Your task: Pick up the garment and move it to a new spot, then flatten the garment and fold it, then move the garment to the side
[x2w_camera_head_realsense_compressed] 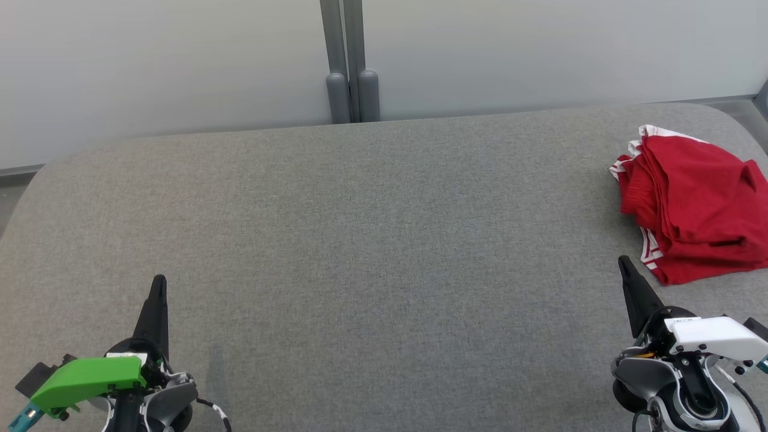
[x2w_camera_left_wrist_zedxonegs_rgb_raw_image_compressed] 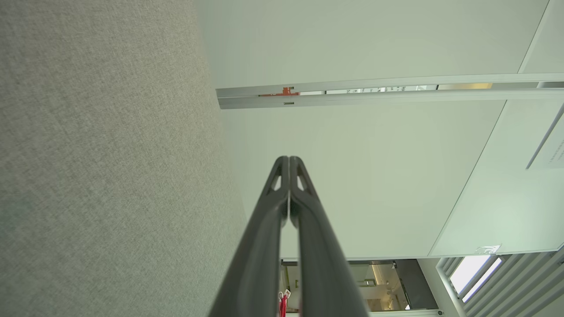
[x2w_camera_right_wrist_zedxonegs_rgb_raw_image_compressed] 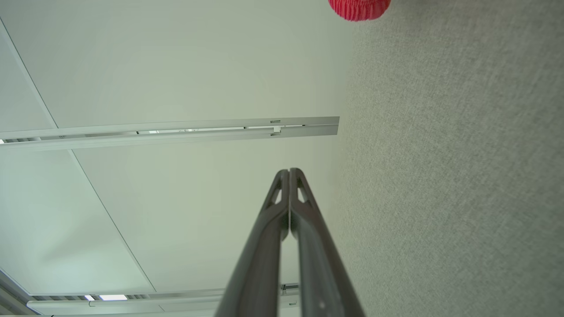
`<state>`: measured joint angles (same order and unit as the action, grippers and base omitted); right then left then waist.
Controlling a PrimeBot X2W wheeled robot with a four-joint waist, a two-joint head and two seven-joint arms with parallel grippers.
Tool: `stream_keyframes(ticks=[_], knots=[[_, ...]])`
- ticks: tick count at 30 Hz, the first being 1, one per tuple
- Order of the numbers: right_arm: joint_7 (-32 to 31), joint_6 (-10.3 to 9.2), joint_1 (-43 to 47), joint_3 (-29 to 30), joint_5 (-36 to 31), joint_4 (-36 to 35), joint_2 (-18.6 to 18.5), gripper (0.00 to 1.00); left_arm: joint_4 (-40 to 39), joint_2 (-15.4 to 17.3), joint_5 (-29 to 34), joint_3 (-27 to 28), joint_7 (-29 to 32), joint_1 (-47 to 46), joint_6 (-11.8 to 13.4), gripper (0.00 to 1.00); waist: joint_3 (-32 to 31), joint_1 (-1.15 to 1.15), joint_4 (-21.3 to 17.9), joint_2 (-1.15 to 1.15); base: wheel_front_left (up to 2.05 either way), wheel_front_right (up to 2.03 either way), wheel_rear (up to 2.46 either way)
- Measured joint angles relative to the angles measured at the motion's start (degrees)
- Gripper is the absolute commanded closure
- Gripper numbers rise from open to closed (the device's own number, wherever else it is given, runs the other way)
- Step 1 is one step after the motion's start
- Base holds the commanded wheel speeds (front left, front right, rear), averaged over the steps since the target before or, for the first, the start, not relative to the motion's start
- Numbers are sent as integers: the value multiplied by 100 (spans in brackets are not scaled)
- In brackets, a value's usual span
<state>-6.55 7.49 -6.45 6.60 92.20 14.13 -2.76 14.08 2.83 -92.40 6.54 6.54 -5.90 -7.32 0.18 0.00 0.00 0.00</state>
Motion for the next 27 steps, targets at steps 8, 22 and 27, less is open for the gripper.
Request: stream_keyframes(ticks=[8,22,27], knots=[[0,0,1,0,0,0,0,100,0,0,0,0,0,0,-1,100,0,0,0,0,0,0,0],[0,0,1,0,0,0,0,100,0,-1,0,0,0,-1,-3,100,0,0,0,0,0,0,0],[0,0,1,0,0,0,0,100,0,-1,0,0,0,-1,-3,100,0,0,0,0,0,0,0]])
